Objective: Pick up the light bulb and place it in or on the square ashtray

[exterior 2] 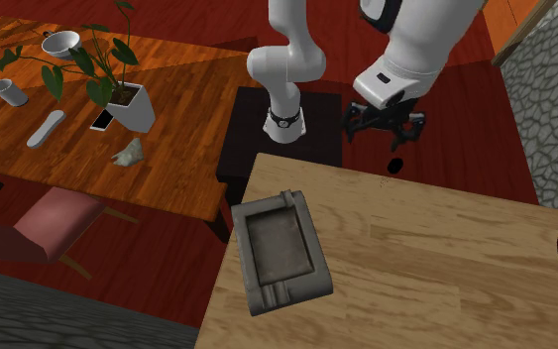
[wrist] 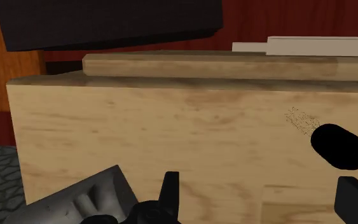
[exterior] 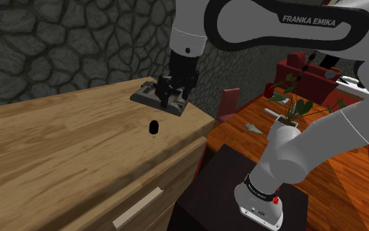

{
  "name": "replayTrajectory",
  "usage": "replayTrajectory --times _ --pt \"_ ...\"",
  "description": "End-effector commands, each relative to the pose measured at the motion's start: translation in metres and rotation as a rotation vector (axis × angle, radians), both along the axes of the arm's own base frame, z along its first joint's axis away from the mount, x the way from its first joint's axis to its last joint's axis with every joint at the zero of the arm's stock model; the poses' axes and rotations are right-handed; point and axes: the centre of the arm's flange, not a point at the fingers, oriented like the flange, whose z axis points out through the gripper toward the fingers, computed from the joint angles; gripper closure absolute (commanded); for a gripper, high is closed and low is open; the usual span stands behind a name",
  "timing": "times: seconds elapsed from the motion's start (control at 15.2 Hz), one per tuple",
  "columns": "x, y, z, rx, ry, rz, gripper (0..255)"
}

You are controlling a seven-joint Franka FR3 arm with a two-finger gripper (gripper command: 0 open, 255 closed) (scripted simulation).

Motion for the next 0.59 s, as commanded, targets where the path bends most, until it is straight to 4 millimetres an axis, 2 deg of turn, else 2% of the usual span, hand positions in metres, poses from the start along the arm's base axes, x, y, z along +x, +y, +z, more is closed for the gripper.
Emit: replayTrajectory --times 0.0,0.26,0.53 --pt "0.003 0.028 -0.003 -0.007 0.011 0.006 0" --pt "0.013 0.082 -0.013 -0.024 0.034 0.018 0" --pt "0.013 0.082 -0.029 -0.024 0.034 0.019 0"
